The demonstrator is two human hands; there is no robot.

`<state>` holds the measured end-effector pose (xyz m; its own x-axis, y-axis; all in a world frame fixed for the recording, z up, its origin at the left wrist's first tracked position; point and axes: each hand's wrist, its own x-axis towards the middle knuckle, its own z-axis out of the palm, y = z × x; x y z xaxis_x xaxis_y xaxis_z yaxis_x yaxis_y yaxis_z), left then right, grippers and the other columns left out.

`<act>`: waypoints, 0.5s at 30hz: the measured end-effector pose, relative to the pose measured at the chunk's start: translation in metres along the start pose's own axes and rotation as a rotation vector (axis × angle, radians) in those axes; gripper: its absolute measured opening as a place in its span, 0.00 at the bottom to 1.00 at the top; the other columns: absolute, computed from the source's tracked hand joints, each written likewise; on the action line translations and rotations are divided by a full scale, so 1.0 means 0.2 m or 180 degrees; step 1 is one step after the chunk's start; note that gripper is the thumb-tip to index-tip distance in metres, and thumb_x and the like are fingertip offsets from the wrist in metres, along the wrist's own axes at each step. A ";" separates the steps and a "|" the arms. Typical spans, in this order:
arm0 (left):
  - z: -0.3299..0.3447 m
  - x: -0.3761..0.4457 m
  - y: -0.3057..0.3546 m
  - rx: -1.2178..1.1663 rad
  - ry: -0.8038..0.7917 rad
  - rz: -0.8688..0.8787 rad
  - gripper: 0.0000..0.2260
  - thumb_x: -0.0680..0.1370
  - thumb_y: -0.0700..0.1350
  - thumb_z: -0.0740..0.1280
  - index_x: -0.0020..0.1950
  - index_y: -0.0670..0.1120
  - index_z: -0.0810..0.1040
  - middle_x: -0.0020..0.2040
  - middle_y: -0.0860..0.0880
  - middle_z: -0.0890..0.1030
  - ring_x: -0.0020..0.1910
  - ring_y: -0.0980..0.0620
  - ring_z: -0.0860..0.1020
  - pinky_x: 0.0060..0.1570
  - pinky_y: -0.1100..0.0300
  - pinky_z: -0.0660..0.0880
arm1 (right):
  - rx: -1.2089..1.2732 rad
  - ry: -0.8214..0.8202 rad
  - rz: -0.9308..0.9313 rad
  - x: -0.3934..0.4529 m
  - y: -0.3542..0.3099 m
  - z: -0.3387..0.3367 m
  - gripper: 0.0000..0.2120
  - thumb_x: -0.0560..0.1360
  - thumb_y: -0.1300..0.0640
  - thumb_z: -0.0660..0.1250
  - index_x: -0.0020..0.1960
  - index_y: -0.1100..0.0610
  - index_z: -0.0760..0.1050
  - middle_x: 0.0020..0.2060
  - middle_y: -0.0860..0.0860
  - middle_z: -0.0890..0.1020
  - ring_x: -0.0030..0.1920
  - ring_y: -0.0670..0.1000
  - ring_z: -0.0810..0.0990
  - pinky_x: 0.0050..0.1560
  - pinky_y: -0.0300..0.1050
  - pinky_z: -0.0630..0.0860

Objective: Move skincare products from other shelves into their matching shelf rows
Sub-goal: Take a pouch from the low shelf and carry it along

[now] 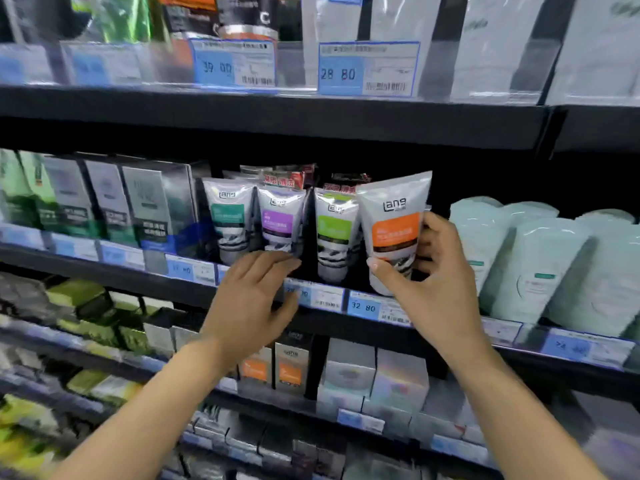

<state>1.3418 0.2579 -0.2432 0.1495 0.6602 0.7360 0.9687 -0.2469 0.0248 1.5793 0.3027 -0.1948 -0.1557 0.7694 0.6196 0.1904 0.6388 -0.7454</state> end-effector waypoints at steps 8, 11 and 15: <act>0.10 0.06 -0.16 -0.0251 0.0378 0.0874 0.13 0.76 0.51 0.66 0.53 0.45 0.81 0.49 0.50 0.81 0.47 0.48 0.78 0.49 0.53 0.69 | -0.0499 0.0737 0.0130 -0.02 0.02 0.19 0.29 0.68 0.55 0.76 0.65 0.46 0.66 0.53 0.38 0.78 0.53 0.37 0.77 0.49 0.27 0.71; 0.12 0.06 -0.17 -0.0275 0.0466 0.0998 0.12 0.76 0.51 0.66 0.53 0.45 0.82 0.48 0.50 0.82 0.46 0.48 0.79 0.49 0.53 0.70 | -0.0824 0.0905 0.0256 -0.06 0.04 0.22 0.29 0.69 0.53 0.75 0.64 0.43 0.65 0.55 0.38 0.77 0.55 0.37 0.77 0.52 0.31 0.73; 0.14 0.05 -0.17 -0.0300 0.0415 0.1015 0.14 0.77 0.52 0.65 0.55 0.45 0.81 0.48 0.49 0.81 0.45 0.47 0.78 0.49 0.52 0.71 | -0.1396 0.1003 0.0453 -0.08 0.06 0.24 0.33 0.69 0.49 0.74 0.68 0.44 0.61 0.54 0.37 0.77 0.52 0.38 0.77 0.49 0.36 0.74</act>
<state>1.3149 0.2924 -0.2553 0.4089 0.4448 0.7968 0.8540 -0.4944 -0.1622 1.5370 0.2991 -0.2260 0.1854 0.7672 0.6140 0.5844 0.4162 -0.6966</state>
